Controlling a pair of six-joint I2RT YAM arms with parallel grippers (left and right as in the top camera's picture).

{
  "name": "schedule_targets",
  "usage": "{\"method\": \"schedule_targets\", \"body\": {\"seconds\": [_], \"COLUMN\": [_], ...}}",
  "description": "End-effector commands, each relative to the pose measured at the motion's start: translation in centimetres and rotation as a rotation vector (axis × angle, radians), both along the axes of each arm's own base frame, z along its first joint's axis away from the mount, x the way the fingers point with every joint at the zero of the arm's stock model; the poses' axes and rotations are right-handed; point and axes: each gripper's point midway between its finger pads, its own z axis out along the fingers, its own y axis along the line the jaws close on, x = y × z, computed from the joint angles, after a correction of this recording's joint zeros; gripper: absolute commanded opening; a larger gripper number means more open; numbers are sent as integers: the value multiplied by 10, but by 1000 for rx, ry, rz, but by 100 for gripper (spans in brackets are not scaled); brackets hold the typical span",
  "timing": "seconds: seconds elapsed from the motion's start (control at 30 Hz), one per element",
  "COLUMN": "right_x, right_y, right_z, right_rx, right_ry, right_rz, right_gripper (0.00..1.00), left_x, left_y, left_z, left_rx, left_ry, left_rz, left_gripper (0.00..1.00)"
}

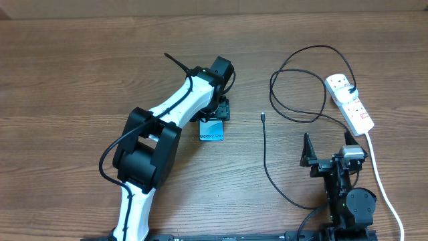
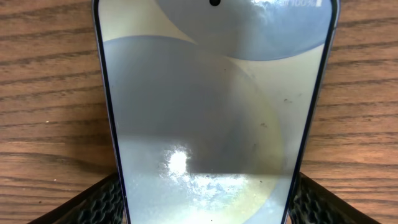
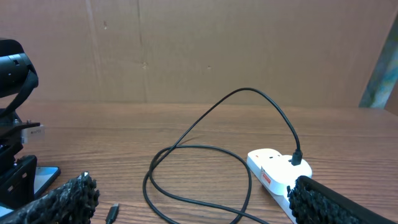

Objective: Plug charger to phone and switch on socket
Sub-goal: 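Close the left gripper on the phone's lower end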

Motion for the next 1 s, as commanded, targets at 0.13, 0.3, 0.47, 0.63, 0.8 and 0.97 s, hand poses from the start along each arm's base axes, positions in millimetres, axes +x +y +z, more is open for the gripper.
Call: {"method": "schedule_targets", "body": {"seconds": [0.13,0.3,0.47,0.63,0.8,0.97], "right_x": [0,0,0,0,0,0], "right_y": [0,0,0,0,0,0], "right_z": [-1,-1,-1,-1,-1,-1], "right_rx": [-1,-1,-1,-1,-1,-1], "right_ry": [-5,-5,-5,-5,-5,-5], "right_rz": [2,2,2,2,2,2], "right_gripper": [100,100,100,100,100,100], "left_x": [-11,-4,1,0,-2,-3], "left_y": [11,7,4,4,6,7], "left_z": [-19,-7,3,6,6,7], "left_rx": [58,51,45,46,50,58], "left_ry": [75,65,57,62,70,77], "left_rz": [11,11,11,11,12,12], "left_gripper": [74,73,73,73,74,74]}}
